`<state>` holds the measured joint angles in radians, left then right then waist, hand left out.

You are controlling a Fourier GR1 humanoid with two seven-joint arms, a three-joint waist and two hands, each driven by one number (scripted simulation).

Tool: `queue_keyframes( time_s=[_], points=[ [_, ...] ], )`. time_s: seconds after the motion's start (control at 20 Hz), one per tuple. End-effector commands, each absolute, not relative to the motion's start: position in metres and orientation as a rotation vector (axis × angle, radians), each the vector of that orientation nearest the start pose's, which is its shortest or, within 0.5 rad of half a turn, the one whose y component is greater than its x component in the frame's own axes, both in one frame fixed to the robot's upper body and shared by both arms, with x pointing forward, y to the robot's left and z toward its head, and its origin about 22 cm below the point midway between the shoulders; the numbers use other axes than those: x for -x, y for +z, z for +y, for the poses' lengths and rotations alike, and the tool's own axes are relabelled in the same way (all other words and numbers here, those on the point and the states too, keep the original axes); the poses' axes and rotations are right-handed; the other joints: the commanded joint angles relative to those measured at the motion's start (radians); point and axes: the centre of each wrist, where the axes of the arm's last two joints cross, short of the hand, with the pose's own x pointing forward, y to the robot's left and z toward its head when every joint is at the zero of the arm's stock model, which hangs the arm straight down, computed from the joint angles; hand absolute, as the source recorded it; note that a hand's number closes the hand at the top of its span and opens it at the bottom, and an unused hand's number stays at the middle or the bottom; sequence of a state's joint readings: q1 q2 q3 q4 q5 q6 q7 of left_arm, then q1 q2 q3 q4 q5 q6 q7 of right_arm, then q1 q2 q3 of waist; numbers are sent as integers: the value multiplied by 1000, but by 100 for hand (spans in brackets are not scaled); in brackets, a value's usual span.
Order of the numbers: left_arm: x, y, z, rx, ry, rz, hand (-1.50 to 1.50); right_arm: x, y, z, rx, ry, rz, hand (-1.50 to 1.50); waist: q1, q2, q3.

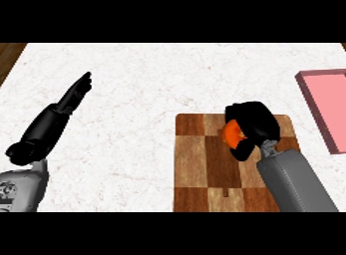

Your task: Pick the squash from the cutting board and place it in the cardboard box

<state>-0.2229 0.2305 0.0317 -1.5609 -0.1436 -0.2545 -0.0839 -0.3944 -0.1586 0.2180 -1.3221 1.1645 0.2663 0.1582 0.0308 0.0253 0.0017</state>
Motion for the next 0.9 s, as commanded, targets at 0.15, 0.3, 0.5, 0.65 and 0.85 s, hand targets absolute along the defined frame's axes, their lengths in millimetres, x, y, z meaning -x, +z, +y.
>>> queue_keyframes(
  time_s=[0.15, 0.3, 0.5, 0.65, 0.85],
  points=[
    [-300, 76, 257, -24, -590, -1784, 0, -398, 87, -189, 1061, 941, -1143, 150, 51, 6, 0],
    [-302, 73, 255, -27, -577, -1786, 0, -420, 109, -169, 1190, 945, -1195, 150, 53, 5, -1],
    [-298, 68, 269, -57, -563, -1758, 0, -443, 148, -169, 1319, 930, -1240, 150, 29, -8, -2],
    [-295, 76, 245, -66, -552, -1771, 0, -450, 163, -182, 1381, 793, -1259, 150, 13, -15, -1],
    [-298, 77, 256, -70, -567, -1779, 0, -459, 205, -205, 1478, 472, -1235, 150, 16, -10, -1]
  ],
)
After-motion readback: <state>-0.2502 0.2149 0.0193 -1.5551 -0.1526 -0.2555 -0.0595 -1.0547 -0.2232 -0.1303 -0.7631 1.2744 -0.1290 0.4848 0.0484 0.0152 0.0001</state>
